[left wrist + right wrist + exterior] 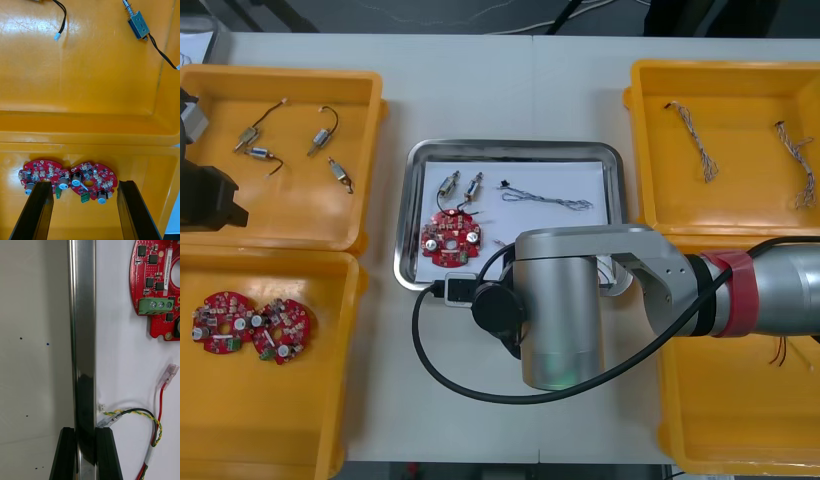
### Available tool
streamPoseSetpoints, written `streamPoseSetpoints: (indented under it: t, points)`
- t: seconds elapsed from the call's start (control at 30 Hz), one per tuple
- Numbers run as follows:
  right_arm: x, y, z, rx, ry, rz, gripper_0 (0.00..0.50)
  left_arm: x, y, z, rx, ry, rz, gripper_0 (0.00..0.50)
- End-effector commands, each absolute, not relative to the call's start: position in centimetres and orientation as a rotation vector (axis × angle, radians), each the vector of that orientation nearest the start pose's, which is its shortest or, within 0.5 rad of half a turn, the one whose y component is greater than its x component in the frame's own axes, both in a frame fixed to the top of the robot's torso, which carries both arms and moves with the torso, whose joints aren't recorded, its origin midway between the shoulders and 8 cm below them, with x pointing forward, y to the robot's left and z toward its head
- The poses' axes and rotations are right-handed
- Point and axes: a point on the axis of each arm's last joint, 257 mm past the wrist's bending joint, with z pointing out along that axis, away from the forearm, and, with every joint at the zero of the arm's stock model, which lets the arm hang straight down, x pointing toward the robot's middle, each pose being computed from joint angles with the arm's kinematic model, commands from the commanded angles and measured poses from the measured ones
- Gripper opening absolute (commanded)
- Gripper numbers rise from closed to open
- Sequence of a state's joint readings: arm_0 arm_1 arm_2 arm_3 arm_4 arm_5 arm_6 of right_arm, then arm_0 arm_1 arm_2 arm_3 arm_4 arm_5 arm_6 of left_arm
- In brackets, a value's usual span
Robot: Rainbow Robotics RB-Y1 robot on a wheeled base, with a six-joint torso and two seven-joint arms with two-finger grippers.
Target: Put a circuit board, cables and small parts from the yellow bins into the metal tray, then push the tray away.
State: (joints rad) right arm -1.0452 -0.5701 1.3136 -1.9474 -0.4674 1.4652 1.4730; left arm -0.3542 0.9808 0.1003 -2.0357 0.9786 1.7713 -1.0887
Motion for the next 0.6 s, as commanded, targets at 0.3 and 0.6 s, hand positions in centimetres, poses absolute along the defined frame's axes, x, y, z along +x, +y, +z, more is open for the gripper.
streamPoseSetpoints:
  t: [0.3, 0.6]
  points:
    - [46.5, -1.2, -22.6, -1.799, 1.689, -0.62, 0.0, 42.1, 37.4, -11.7, 0.047, 2.622, 0.076, 0.5]
    - [48.9, -0.9, -21.6, -1.78, 1.657, -0.642, 0.0, 42.1, 37.4, -11.7, 0.047, 2.622, 0.076, 0.5]
